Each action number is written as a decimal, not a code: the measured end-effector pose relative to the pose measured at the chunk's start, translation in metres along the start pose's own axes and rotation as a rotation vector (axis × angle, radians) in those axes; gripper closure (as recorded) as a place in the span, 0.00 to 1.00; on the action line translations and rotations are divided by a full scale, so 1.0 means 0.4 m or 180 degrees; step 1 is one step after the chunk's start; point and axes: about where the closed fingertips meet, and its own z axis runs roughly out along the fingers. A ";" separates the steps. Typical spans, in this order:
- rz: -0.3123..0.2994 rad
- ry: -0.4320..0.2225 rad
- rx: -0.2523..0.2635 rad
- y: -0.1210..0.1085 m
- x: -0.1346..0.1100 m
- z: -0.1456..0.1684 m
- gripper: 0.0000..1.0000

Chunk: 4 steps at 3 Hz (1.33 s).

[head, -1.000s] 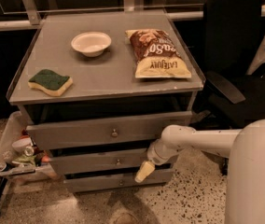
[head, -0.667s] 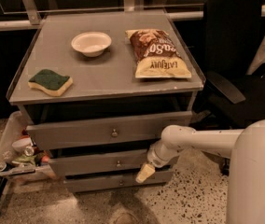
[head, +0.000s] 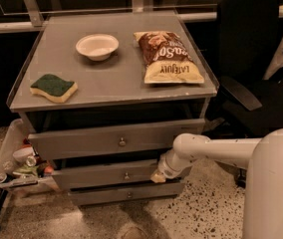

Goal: Open middle drawer

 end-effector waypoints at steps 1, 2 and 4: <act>0.0000 0.0000 0.0000 0.000 0.000 0.000 0.88; 0.0000 0.0000 0.0000 0.000 0.000 0.000 1.00; -0.0005 0.0066 -0.0064 0.030 0.015 -0.010 1.00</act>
Offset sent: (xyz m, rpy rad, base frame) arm 0.0000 0.0000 0.0000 0.0000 0.0000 0.0000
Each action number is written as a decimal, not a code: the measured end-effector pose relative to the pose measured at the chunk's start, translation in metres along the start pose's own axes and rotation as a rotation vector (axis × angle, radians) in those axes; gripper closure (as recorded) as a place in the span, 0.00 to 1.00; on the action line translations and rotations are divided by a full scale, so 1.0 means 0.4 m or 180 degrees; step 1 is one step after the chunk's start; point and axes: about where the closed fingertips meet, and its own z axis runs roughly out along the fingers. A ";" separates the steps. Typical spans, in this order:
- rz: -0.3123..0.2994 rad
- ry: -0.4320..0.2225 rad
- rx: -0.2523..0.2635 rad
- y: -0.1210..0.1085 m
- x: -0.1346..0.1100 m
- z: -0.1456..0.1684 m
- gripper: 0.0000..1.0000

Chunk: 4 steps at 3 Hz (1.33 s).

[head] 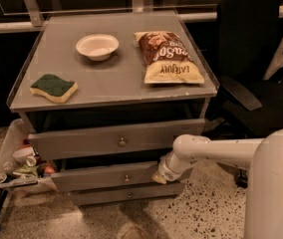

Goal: Open middle drawer

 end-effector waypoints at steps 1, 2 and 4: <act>0.0000 0.0000 0.0000 0.002 -0.006 -0.014 1.00; 0.0000 0.0000 0.0000 0.003 -0.012 -0.027 1.00; 0.0000 0.0000 0.0000 -0.001 -0.015 -0.052 1.00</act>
Offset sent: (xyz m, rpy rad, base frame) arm -0.1152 -0.0201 -0.0263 -0.0692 0.2055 0.0992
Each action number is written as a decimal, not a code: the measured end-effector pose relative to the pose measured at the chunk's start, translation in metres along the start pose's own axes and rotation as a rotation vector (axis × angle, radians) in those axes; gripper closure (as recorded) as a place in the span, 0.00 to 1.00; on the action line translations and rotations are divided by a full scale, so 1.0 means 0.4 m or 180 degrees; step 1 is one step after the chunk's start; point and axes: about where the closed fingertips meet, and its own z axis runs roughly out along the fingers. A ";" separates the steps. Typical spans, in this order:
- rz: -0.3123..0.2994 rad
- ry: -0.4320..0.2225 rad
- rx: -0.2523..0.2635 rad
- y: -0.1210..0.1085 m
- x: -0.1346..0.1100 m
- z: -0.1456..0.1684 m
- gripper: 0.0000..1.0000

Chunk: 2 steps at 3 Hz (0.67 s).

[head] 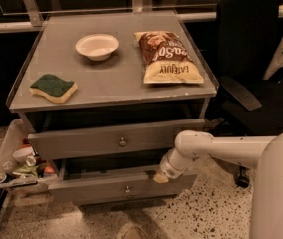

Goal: Open middle drawer

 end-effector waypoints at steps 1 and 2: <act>0.0007 0.0040 -0.0111 0.044 0.034 0.009 1.00; 0.0007 0.0040 -0.0111 0.045 0.030 -0.002 1.00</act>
Offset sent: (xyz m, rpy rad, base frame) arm -0.1416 -0.0305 -0.0337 -0.0197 0.2191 0.0667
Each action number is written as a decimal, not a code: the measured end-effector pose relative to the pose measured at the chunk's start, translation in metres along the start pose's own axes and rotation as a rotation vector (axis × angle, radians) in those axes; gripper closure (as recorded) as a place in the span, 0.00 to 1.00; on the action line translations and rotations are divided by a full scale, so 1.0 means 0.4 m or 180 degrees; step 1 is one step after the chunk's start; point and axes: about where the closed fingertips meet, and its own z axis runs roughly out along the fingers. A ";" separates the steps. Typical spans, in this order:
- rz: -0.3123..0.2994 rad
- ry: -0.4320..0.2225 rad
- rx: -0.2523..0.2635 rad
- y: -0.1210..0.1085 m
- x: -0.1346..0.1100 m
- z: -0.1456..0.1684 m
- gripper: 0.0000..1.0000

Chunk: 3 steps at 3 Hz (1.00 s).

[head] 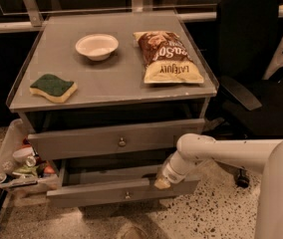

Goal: Open middle drawer

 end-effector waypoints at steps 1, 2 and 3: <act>0.0029 0.0056 -0.0094 0.044 0.040 0.004 1.00; 0.0029 0.0057 -0.0095 0.045 0.035 -0.005 1.00; 0.0079 0.0114 -0.0199 0.099 0.075 -0.010 1.00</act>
Offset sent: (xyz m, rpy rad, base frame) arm -0.1695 -0.0422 -0.0207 -0.0218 0.2422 0.0310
